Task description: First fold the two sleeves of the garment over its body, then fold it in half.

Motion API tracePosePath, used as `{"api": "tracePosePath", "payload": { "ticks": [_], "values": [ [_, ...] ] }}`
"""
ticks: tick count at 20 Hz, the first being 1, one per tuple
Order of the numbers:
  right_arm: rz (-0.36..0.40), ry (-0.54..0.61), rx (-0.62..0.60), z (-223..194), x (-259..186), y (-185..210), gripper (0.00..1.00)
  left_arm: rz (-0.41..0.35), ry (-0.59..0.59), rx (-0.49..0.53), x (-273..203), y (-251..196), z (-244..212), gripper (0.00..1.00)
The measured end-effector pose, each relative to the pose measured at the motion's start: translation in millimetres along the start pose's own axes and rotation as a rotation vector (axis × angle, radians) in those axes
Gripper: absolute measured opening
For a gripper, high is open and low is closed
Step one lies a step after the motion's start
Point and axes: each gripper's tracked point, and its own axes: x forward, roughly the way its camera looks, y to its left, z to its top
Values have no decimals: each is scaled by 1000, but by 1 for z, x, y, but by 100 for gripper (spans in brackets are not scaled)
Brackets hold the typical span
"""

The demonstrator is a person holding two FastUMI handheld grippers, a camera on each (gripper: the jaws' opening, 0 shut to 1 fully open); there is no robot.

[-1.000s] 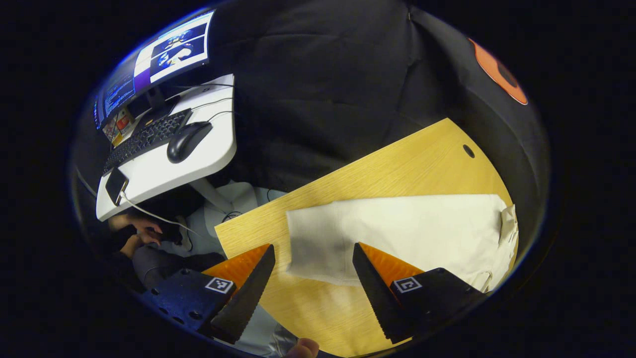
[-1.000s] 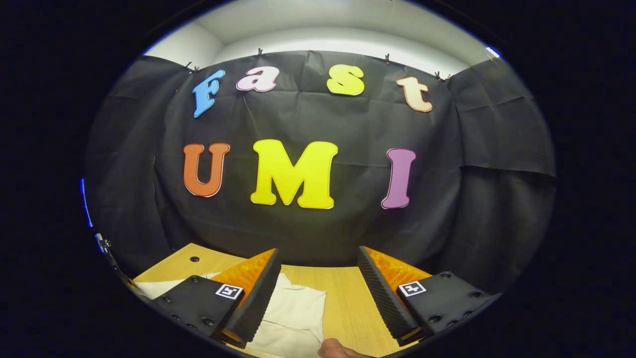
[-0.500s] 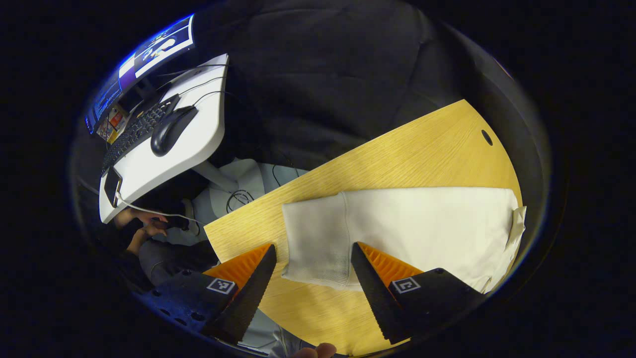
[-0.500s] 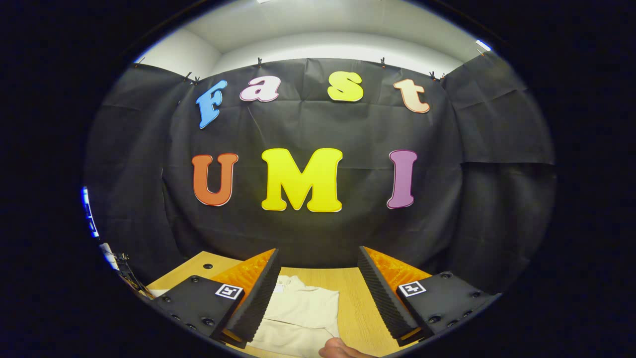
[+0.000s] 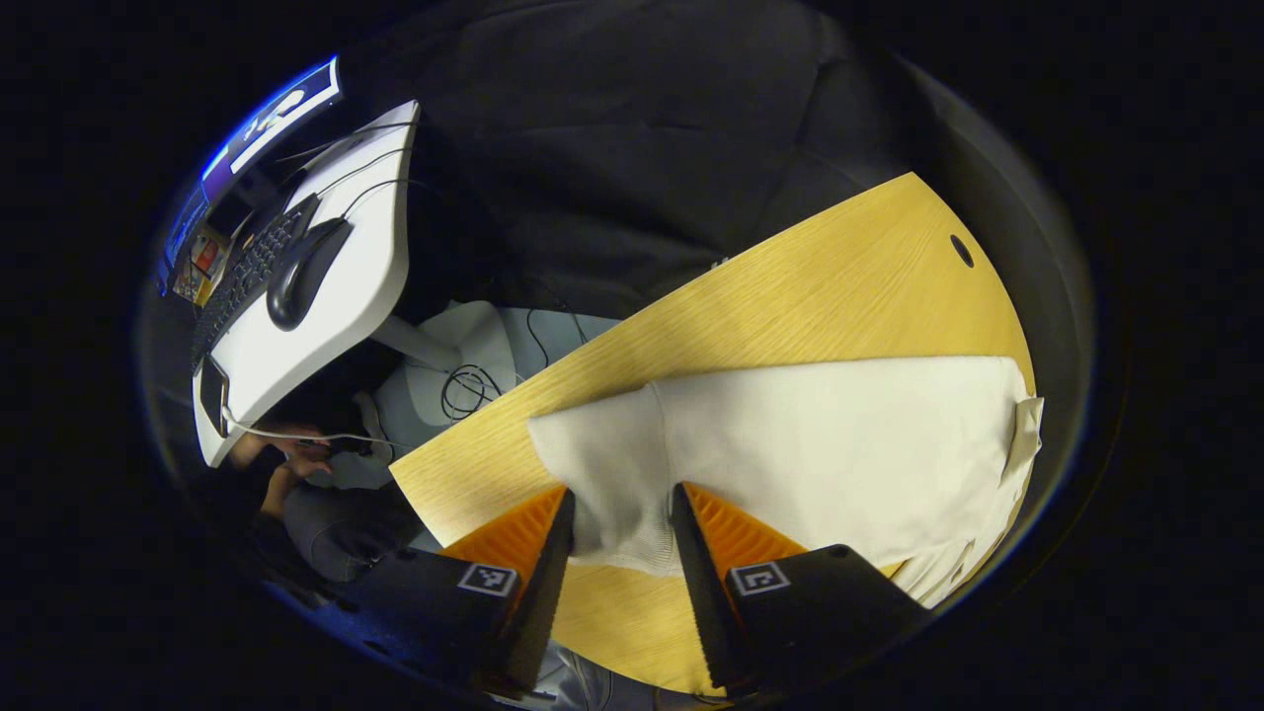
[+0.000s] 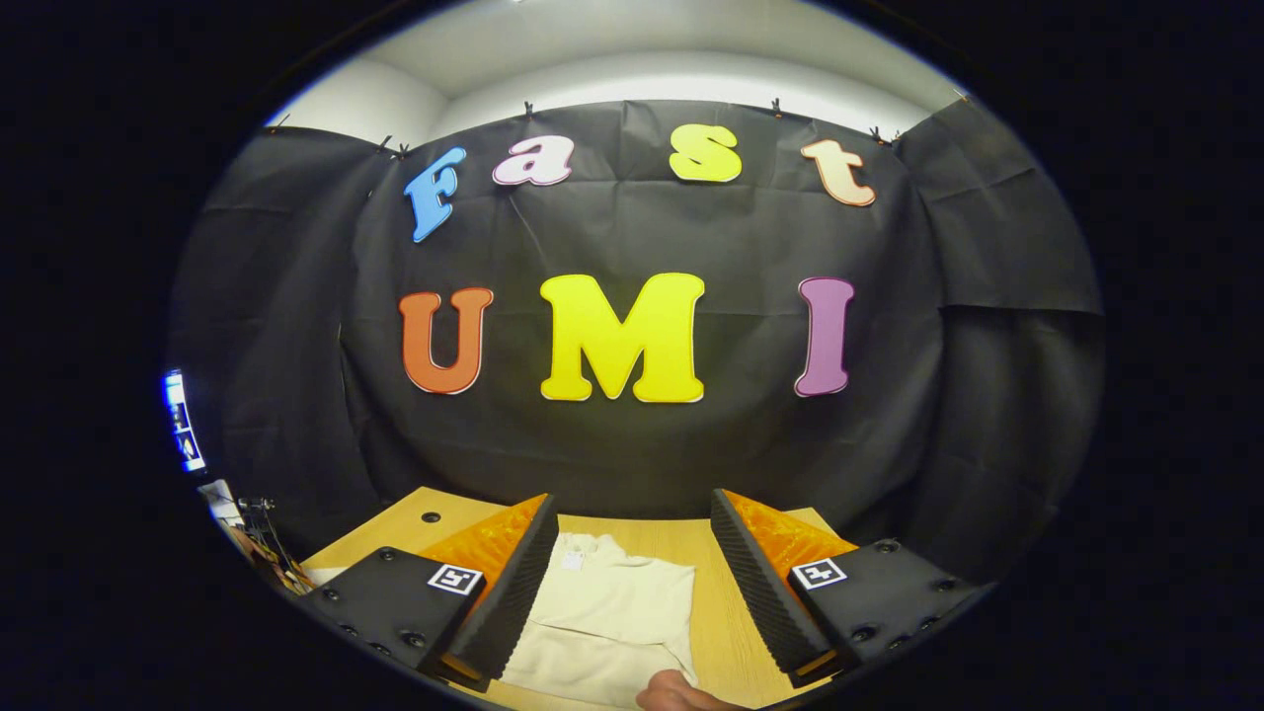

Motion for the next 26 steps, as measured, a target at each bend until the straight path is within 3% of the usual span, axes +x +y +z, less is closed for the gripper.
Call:
{"api": "tracePosePath", "payload": {
  "ticks": [2,6,7,12,20,22,25,26],
  "values": [
    [16,17,1,-6,2,2,97,-12,-2,8,2,-2,1,49],
    [33,27,6,-9,2,2,94,-21,-40,-40,3,-4,5,25],
    [27,24,6,-9,2,-1,97,-24,-41,-45,3,-4,6,23],
    [22,30,33,-6,13,-21,94,-11,-42,-26,-2,-4,9,6],
    [62,22,18,-6,13,-24,98,-24,-169,108,-62,-51,43,4],
    [64,16,20,-6,14,-31,94,-43,-194,130,-76,-72,46,4],
    [53,6,30,-2,18,-46,97,-103,-203,196,-95,-125,44,4],
    [45,6,32,-2,19,-52,97,-126,-213,232,-104,-146,44,9]
  ]
}}
